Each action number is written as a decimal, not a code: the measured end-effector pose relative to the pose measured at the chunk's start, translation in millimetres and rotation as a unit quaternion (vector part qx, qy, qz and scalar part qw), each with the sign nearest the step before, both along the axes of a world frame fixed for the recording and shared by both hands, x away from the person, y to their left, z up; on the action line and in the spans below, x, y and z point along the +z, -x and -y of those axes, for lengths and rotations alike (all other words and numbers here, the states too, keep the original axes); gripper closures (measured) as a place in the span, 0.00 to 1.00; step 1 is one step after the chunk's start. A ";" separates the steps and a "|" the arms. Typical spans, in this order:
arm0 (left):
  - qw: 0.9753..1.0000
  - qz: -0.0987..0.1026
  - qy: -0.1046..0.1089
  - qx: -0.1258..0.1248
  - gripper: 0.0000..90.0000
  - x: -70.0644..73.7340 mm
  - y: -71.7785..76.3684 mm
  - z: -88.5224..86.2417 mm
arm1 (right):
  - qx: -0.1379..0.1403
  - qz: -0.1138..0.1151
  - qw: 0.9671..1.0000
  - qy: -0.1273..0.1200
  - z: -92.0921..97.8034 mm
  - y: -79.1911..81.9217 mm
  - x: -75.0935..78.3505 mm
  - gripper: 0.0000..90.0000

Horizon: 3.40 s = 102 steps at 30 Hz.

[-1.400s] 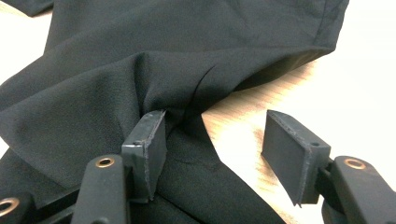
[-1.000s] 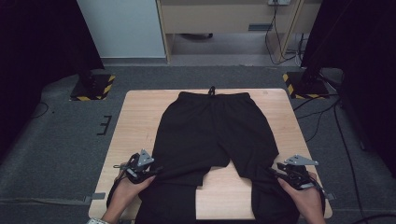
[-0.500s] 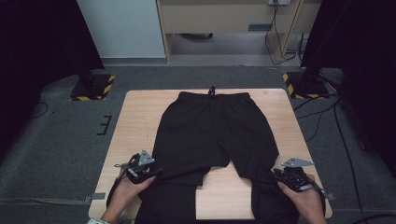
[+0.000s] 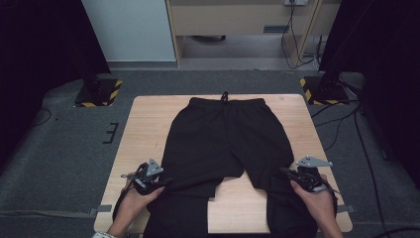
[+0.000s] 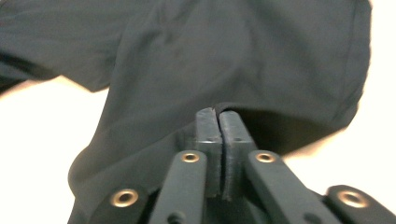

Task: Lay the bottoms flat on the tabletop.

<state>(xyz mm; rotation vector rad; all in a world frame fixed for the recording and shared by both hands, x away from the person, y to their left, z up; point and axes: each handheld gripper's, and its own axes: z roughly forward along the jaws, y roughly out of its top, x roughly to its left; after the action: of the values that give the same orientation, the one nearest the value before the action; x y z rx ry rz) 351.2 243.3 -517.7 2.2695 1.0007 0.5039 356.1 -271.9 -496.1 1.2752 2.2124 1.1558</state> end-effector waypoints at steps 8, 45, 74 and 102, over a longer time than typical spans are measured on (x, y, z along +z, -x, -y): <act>1.000 -0.006 0.000 0.006 0.53 -1.3 -0.9 -2.5 | -0.058 -0.015 0.997 0.051 19.4 -46.0 6.6 0.98; 1.000 -0.006 0.001 0.006 0.50 -1.7 -0.6 -3.1 | 0.135 -0.028 0.985 0.103 -93.3 -15.1 -13.1 0.55; 1.000 -0.007 0.004 0.006 0.50 -1.9 -0.7 -3.6 | 0.025 -0.068 0.997 -0.040 -32.9 -80.0 14.4 0.98; 1.000 -0.007 0.004 0.003 0.49 -1.9 -0.5 -3.4 | 0.072 -0.011 0.996 0.055 -69.8 -62.0 10.5 0.95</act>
<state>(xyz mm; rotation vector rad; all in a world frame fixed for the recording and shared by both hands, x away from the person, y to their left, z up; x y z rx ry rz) 351.8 246.8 -519.6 2.2663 1.0151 0.4875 418.1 -202.1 -485.7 1.1055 2.3831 1.0573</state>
